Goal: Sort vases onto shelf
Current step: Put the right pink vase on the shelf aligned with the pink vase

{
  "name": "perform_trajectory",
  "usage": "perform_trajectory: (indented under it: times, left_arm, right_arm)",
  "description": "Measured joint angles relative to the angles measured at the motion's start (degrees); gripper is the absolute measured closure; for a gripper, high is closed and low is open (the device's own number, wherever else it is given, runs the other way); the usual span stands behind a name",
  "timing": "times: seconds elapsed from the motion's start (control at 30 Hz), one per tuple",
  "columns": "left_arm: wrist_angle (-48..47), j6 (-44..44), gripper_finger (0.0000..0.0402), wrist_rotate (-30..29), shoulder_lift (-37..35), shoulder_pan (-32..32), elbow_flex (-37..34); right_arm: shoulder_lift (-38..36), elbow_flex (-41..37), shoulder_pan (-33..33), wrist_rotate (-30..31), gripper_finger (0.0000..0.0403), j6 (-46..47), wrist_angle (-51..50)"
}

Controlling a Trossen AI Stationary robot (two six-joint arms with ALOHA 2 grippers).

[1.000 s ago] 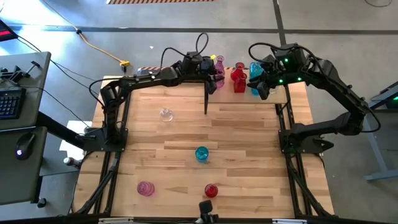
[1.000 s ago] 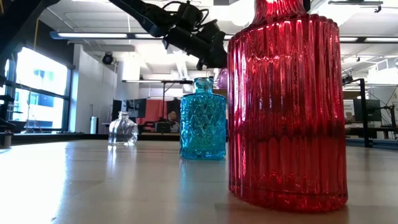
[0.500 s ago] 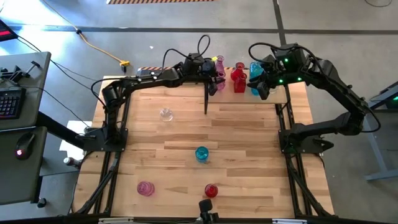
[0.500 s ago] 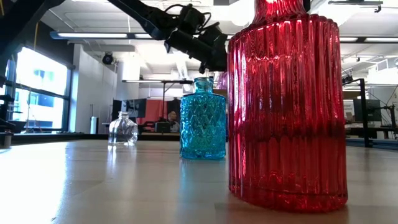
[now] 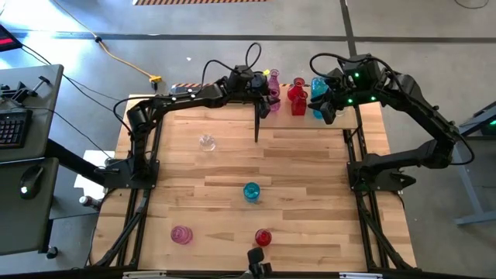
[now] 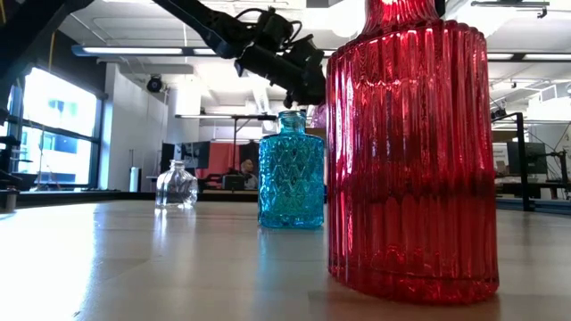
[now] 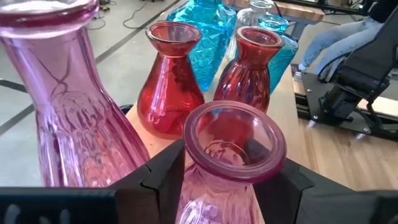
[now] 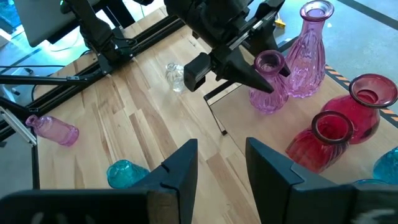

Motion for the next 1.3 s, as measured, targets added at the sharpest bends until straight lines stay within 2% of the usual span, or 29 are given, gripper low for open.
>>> perform_trajectory:
  times: [0.47, 1.3]
  left_arm:
    - [-1.33, -1.5, 0.0178, 0.03, 0.03, 0.35, 0.0]
    - [0.45, -0.96, 0.0176, 0.34, -2.37, 0.61, -0.02]
  right_arm:
    - [0.0, 0.0, 0.0, -0.01, 0.0288, -0.01, 0.0]
    - [0.0, 0.0, 0.0, 0.0, 0.0288, 0.02, 0.0]
